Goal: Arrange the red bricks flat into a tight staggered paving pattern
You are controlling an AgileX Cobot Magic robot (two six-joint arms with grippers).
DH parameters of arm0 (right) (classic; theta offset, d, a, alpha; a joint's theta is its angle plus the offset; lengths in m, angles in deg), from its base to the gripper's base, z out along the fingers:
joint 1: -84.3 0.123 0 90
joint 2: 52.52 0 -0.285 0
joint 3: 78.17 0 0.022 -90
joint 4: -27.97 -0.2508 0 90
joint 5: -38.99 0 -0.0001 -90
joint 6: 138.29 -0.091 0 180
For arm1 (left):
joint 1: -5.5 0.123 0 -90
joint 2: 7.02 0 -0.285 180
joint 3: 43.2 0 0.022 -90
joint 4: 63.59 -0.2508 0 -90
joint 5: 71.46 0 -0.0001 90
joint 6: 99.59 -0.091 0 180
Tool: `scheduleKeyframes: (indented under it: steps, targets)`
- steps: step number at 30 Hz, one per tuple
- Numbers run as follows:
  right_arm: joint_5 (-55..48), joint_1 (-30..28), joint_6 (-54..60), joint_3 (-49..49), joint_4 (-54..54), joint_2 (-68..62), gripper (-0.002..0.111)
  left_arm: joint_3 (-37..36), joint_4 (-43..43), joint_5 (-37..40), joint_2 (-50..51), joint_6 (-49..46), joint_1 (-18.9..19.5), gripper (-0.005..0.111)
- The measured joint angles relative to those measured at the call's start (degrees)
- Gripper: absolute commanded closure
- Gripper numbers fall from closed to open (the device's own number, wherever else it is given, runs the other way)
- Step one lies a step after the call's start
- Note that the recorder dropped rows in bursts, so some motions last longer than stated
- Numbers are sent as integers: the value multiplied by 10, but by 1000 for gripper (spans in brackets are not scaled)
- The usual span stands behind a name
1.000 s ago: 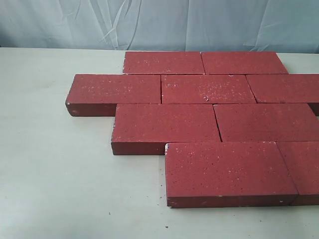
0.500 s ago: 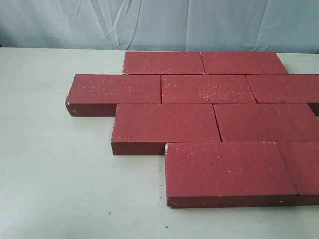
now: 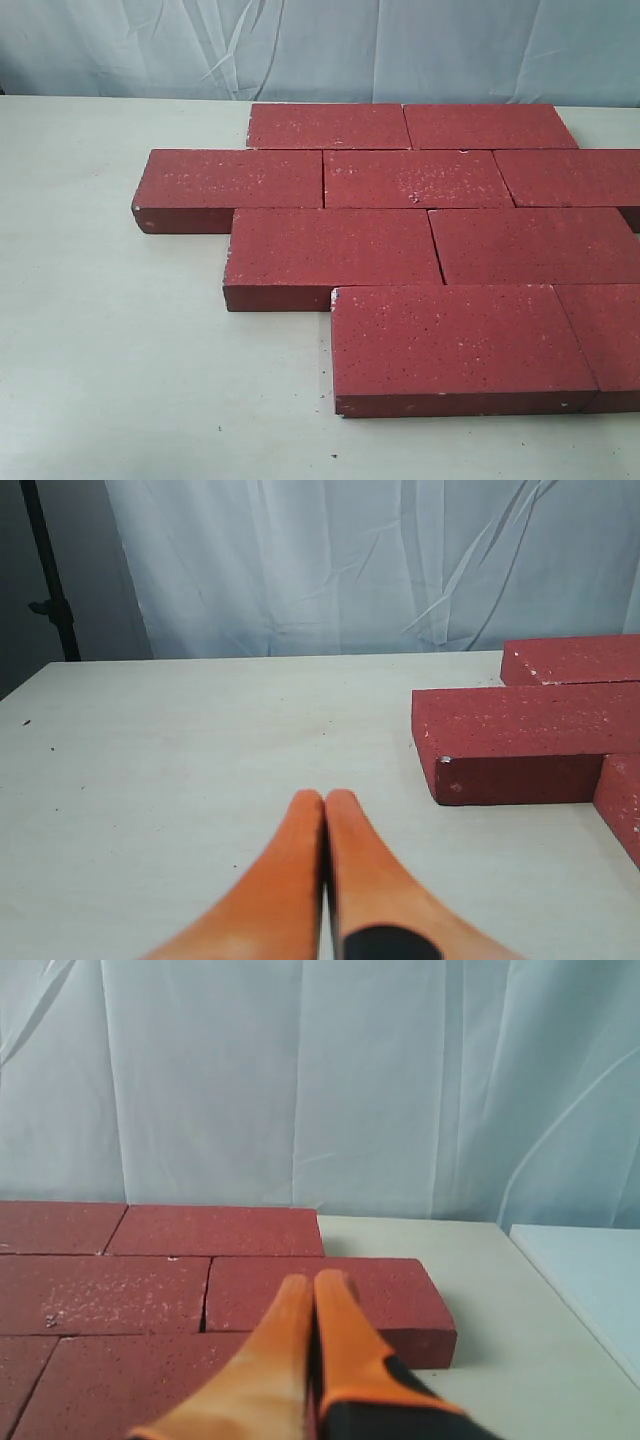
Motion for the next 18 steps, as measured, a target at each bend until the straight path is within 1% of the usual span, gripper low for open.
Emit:
scheduleKeyframes:
  steps: [9,18]
  targets:
    - [1,0,-21,-69,1,56,109,0,0,0,0,0,0,107]
    - [6,-1,-29,-118,1,57,109,0,0,0,0,1,0,107]
